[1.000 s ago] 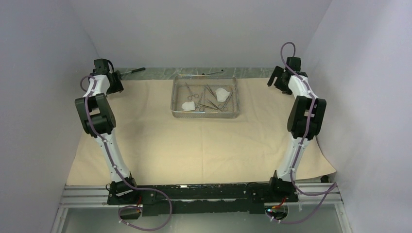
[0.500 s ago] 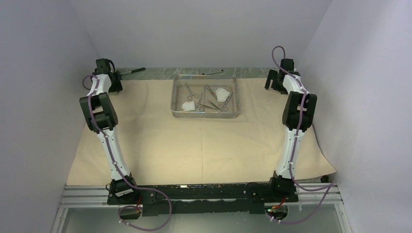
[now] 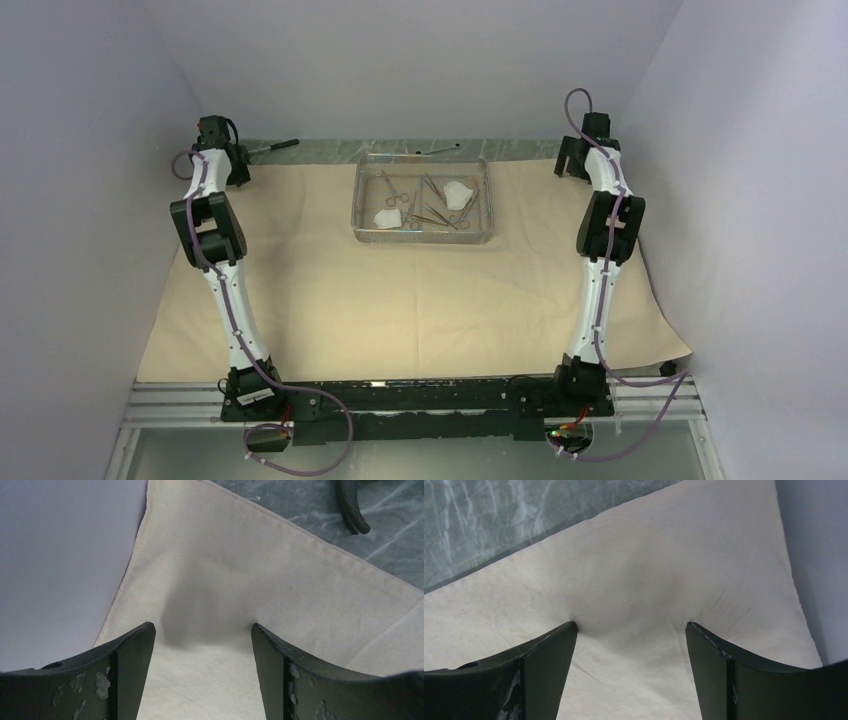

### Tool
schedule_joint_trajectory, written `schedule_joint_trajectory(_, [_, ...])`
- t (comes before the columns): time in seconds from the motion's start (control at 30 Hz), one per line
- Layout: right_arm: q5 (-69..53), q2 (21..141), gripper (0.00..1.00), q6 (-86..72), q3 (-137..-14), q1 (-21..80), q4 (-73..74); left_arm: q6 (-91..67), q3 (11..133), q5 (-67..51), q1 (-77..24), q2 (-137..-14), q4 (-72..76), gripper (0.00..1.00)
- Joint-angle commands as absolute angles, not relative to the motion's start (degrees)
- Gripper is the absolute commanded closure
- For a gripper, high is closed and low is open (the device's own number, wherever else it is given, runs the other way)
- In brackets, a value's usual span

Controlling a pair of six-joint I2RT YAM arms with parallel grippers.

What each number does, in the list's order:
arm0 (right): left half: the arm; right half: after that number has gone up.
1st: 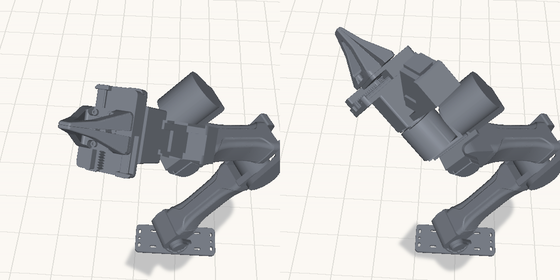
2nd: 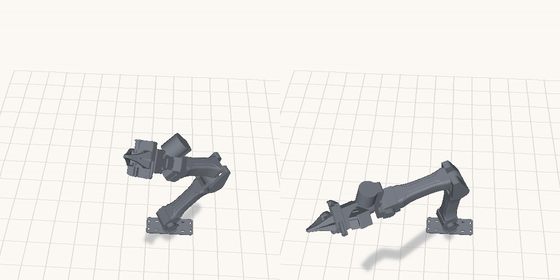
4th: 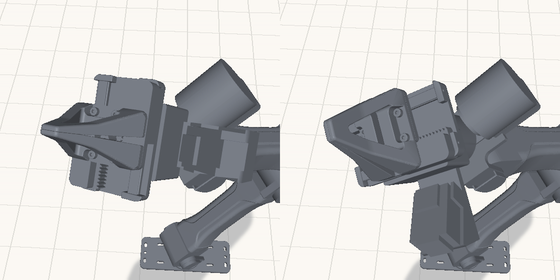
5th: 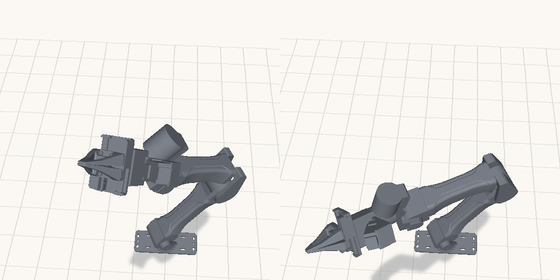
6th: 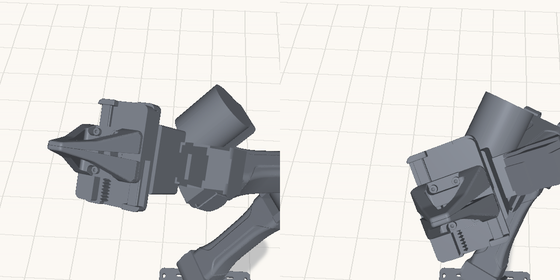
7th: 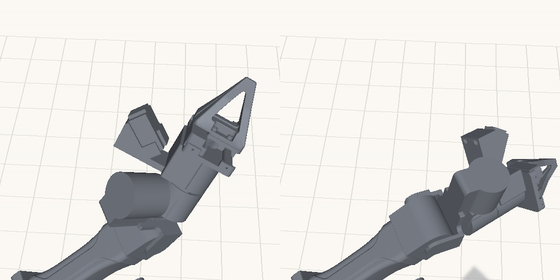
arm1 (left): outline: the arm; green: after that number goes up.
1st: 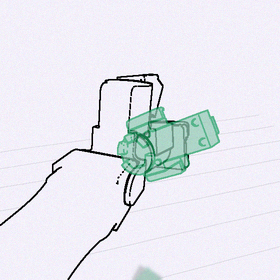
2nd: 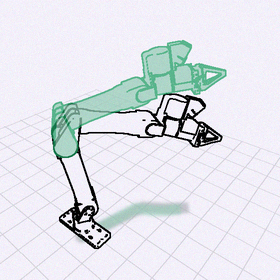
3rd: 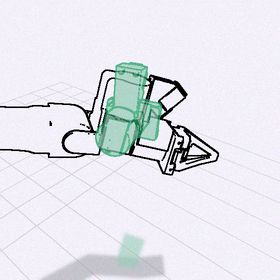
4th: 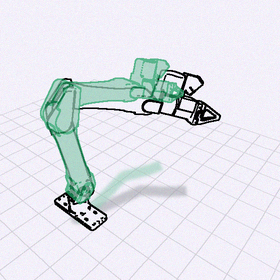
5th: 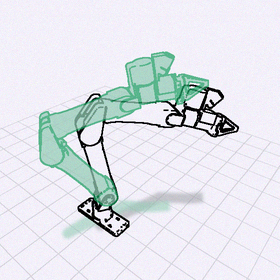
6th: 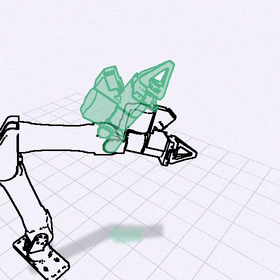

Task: Open and lay out the surgical kit
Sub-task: Smooth out the surgical kit at the center of the board.

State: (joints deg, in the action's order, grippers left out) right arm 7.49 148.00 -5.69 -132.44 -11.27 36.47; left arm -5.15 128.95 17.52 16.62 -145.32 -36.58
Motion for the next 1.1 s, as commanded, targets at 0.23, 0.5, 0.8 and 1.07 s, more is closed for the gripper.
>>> schedule_joint_trajectory(0.23, [25.99,146.44,0.21,-12.87,-137.33,-13.73,49.42,-3.34,133.72,17.53,16.96,-150.76,-43.23,0.21])
schedule_joint_trajectory(0.5, [27.76,124.91,0.23,-18.24,-122.98,-13.54,53.44,-3.98,133.85,8.76,16.96,-143.63,-44.55,0.16])
schedule_joint_trajectory(0.8, [27.72,105.82,0.26,-29.83,-95.07,-14.86,57.46,-7.97,131.79,4.19,16.96,-135.46,-45.03,0.11])
schedule_joint_trajectory(1.07, [35.35,92.86,0.44,-33.22,-69.05,-23.39,50.08,-9.58,126.07,1.69,16.96,-131.23,-42.82,0.13])
